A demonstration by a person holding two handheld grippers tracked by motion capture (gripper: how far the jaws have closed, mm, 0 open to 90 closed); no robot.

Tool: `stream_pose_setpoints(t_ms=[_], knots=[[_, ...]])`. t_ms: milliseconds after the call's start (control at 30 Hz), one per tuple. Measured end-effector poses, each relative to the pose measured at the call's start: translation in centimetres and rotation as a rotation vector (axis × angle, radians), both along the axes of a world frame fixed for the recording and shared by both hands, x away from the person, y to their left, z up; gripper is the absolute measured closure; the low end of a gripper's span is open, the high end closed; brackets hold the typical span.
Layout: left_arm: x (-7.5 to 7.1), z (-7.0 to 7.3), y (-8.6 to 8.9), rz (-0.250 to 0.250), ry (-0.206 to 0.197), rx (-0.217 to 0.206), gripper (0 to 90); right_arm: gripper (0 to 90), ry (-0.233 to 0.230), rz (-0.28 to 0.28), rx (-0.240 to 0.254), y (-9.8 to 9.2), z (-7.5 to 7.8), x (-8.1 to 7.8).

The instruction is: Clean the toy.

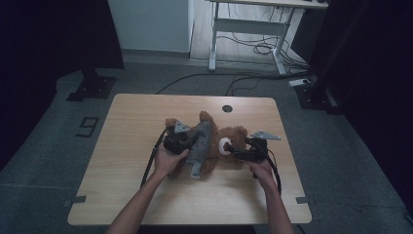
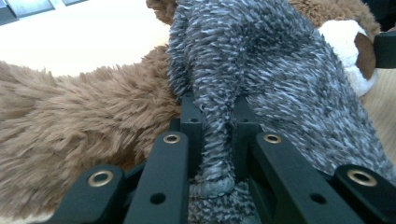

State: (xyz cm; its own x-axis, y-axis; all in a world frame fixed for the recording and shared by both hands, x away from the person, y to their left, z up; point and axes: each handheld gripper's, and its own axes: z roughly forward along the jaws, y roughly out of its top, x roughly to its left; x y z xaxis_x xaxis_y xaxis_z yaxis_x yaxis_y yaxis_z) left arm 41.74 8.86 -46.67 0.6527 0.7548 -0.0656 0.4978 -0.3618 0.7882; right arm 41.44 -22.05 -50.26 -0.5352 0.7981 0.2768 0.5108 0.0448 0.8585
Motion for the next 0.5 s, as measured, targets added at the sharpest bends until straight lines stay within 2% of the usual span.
stream_pose_setpoints(t_ms=[67, 200, 367, 400, 500], knots=[[-0.1, -0.1, 0.1, 0.000, 0.004, -0.008, 79.9, 0.0, 0.028, 0.009, 0.010, -0.1, -0.5, 0.3], [-0.4, 0.2, 0.2, 0.005, 0.004, -0.006, 79.7, 1.9, 0.041, 0.063, 0.003, 0.3, -1.2, 0.4], [-0.7, 1.5, -0.1, -0.011, 0.002, -0.003, 79.6, 10.0, 0.007, 0.093, -0.024, 0.6, -1.7, -0.3], [-0.8, 2.3, -0.6, -0.030, -0.005, -0.003, 79.6, 14.4, -0.024, 0.098, -0.052, 0.6, -1.9, -0.8], [-0.8, 3.7, -2.4, -0.066, -0.029, -0.004, 79.6, 22.3, -0.040, 0.102, -0.077, 0.4, -1.9, -1.1]])
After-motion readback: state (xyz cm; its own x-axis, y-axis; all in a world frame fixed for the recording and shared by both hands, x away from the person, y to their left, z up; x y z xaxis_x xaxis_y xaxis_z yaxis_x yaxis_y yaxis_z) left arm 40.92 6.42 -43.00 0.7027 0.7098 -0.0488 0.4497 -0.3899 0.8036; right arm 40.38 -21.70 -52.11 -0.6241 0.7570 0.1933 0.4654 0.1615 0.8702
